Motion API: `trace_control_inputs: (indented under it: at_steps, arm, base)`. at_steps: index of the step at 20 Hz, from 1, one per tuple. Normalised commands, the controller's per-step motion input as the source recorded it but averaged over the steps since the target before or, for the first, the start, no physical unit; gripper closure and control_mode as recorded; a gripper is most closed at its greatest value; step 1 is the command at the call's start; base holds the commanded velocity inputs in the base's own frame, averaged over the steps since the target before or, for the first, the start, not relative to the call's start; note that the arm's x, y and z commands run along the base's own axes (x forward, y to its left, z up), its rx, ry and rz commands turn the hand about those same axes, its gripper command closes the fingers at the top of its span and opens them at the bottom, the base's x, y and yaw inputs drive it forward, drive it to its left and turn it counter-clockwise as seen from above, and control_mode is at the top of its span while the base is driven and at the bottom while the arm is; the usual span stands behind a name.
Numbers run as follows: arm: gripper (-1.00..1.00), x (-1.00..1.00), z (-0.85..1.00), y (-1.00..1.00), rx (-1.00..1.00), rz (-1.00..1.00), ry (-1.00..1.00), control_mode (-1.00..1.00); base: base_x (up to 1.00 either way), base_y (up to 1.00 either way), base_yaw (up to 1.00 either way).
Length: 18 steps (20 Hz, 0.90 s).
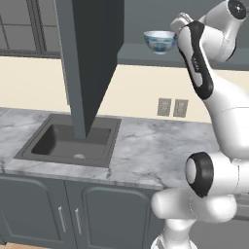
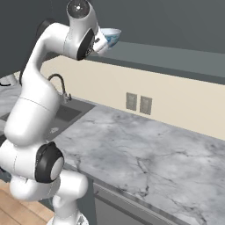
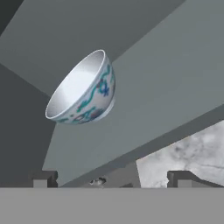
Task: Take the smaller bowl and place it next to the appetizer plate on the dining counter , and place the larger bowl next to the plate with cooked food.
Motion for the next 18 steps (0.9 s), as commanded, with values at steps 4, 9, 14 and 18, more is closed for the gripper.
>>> trace_control_inputs:
  at_steps: [4, 9, 14, 18]
  arm:
    - [-1.00, 0.57, 0.06, 0.00, 0.00, 0.00, 0.02, -1.00]
    - [-1.00, 0.63, 0.00, 0.00, 0.00, 0.00, 0.06, -1.00]
    - [-1.00, 0.61, 0.00, -0.04, 0.00, 0.00, 0.02, -1.00]
    - [-1.00, 0.63, -0.02, -0.17, 0.00, 0.00, 0.01, -1.00]
  base:
    - [0.00, 0.00, 0.00]
    - [0.00, 0.00, 0.00]
    - [0.00, 0.00, 0.00]
    - [0.00, 0.00, 0.00]
